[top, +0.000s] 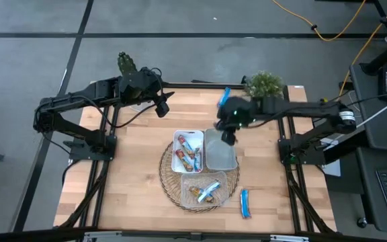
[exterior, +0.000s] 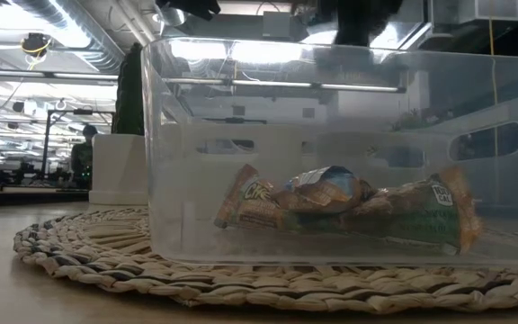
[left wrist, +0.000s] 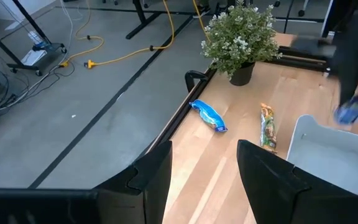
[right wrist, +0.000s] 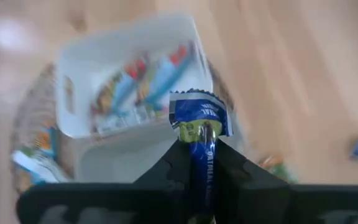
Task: Pick and place Granola Bars by type
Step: Put the blue granola bar into the gray bin
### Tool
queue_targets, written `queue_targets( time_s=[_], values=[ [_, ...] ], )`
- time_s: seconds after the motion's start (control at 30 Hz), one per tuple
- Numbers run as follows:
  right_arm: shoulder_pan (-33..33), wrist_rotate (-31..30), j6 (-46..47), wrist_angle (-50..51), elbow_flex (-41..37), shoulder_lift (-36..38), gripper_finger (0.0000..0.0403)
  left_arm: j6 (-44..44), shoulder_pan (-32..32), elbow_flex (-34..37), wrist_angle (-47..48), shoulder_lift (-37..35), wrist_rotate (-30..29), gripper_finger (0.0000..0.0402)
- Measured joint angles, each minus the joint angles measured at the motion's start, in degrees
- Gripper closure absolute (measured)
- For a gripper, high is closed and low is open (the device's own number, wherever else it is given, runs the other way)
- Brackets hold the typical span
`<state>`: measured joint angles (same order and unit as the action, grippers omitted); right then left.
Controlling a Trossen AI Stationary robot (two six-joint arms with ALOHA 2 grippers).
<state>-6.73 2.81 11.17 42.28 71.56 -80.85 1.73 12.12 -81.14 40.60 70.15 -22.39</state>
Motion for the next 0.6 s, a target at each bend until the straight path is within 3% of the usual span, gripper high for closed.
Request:
queue_targets(
  time_s=[0.17, 0.6],
  values=[
    [0.2, 1.6, 6.8, -10.6, -11.7, 0.1, 0.0376, -0.2, 0.0, 0.0, 0.0, 0.0, 0.0, 0.0229],
    [0.5, 1.1, 18.2, -14.6, -15.2, 0.2, 0.0345, -0.1, 0.0, 0.0, 0.0, 0.0, 0.0, 0.0229]
  ],
)
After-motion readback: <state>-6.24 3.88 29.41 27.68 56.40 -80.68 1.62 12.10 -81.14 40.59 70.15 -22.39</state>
